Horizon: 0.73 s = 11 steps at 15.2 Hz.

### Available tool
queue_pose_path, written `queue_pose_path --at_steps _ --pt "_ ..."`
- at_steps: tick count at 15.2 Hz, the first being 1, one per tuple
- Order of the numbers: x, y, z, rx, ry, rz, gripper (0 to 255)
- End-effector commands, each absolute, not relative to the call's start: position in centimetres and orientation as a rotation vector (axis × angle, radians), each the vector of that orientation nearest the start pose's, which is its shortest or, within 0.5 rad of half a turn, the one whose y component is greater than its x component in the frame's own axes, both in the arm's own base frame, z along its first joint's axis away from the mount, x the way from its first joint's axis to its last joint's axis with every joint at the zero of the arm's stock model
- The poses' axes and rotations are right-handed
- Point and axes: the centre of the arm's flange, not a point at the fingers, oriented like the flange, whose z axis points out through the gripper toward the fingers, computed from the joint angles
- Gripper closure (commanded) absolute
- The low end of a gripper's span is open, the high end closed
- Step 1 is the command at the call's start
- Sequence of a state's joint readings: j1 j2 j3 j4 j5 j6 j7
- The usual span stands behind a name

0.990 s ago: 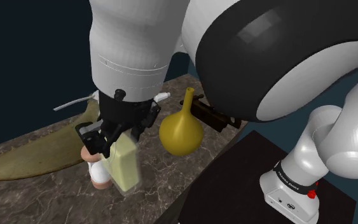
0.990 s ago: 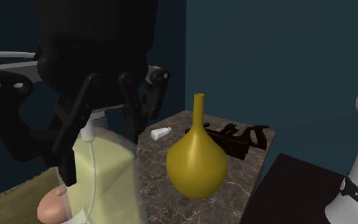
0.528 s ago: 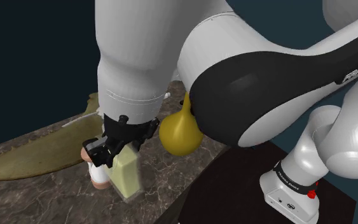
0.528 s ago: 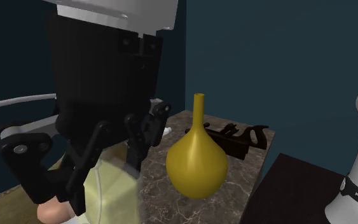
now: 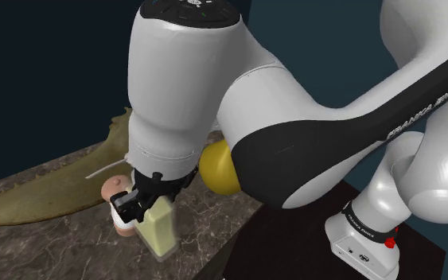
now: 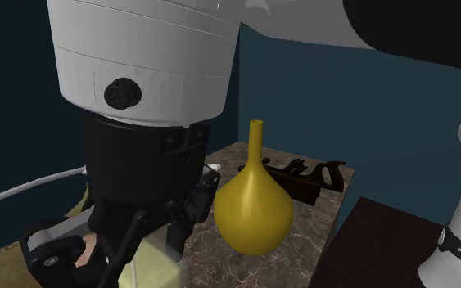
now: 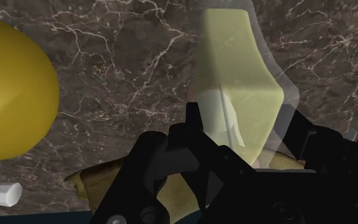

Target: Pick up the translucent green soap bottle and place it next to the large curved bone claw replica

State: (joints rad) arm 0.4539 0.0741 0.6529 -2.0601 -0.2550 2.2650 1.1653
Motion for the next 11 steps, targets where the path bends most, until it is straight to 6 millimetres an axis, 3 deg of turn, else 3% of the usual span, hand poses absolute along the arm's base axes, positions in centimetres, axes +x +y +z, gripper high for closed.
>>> queue_pose_path --at_steps 1,11 --pt "26.8 50.9 40.9 -3.055 -0.132 -0.323 255" --pt "26.8 50.9 35.6 -3.055 -0.132 -0.323 255"
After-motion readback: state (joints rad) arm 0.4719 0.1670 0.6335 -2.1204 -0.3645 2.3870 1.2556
